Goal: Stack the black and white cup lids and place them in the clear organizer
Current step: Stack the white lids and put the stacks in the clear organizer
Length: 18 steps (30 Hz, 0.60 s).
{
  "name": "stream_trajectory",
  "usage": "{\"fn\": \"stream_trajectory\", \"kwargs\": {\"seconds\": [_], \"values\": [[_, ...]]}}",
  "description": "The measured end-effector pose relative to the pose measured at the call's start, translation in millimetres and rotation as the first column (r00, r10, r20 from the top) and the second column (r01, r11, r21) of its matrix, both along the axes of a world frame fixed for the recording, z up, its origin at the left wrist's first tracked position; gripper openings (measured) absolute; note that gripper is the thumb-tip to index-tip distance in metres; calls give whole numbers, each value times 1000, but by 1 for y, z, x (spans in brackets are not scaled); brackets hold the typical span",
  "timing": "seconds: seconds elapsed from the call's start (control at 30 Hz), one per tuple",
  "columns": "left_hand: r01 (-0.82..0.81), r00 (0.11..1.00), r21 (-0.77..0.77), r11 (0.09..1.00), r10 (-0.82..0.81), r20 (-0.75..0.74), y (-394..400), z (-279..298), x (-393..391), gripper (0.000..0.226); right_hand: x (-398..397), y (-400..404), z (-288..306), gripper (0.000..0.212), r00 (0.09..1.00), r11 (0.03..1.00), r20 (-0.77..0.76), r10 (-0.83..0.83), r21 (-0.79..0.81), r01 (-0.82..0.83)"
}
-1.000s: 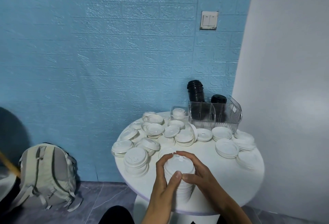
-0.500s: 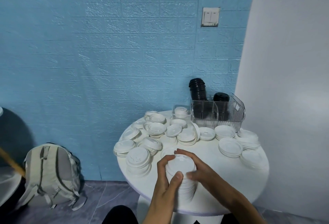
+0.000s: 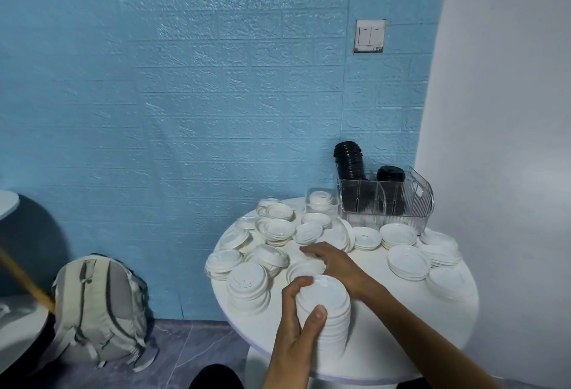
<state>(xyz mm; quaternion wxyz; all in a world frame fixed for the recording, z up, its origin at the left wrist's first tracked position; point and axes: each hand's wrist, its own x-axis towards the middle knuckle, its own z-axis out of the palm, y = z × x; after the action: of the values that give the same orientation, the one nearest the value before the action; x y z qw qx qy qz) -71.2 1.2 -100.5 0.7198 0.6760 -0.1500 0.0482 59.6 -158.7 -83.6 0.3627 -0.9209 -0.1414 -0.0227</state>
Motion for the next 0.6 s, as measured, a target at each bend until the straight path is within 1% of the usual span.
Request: {"fn": "stream_trajectory", "kwargs": {"seconds": [0.03,0.1,0.13,0.23,0.3,0.33,0.37,0.43,0.53,0.6], "values": [[8,1000,-11,1000,-8,5,0,0,0,54,1,1,-2,58,1000,999,-7,23,-30,-24],[12,1000,-26,1000,-12,18,-1,0,0,67,1,1,-8,37,999,998,-24,47,-35,-48],[10,1000,-25,1000,-10,24,-1,-1,0,70,0,1,-10,34,999,998,-18,41,-43,-42],[1,1000,-13,1000,0,20,-1,-2,1,71,0,-2,-10,35,999,996,-16,28,-82,-29],[-4,1000,-14,1000,4,20,-1,-2,1,72,-2,-7,-5,42,999,985,14,37,-169,-34],[-6,1000,-16,1000,6,19,-1,-2,0,72,-5,-11,-2,48,999,989,31,24,-146,-19],[-6,1000,-19,1000,6,19,-1,-2,0,73,-10,-14,3,55,1000,998,29,-11,-61,12],[-10,1000,-23,1000,11,21,-1,-2,1,73,-23,-19,16,64,997,981,24,-76,183,71],[-17,999,-27,999,18,31,-3,-1,2,72,-47,-23,40,67,994,883,4,-112,459,98],[-20,999,-30,999,21,32,-4,0,3,72,-64,-20,50,67,997,819,9,-79,570,60]]}}
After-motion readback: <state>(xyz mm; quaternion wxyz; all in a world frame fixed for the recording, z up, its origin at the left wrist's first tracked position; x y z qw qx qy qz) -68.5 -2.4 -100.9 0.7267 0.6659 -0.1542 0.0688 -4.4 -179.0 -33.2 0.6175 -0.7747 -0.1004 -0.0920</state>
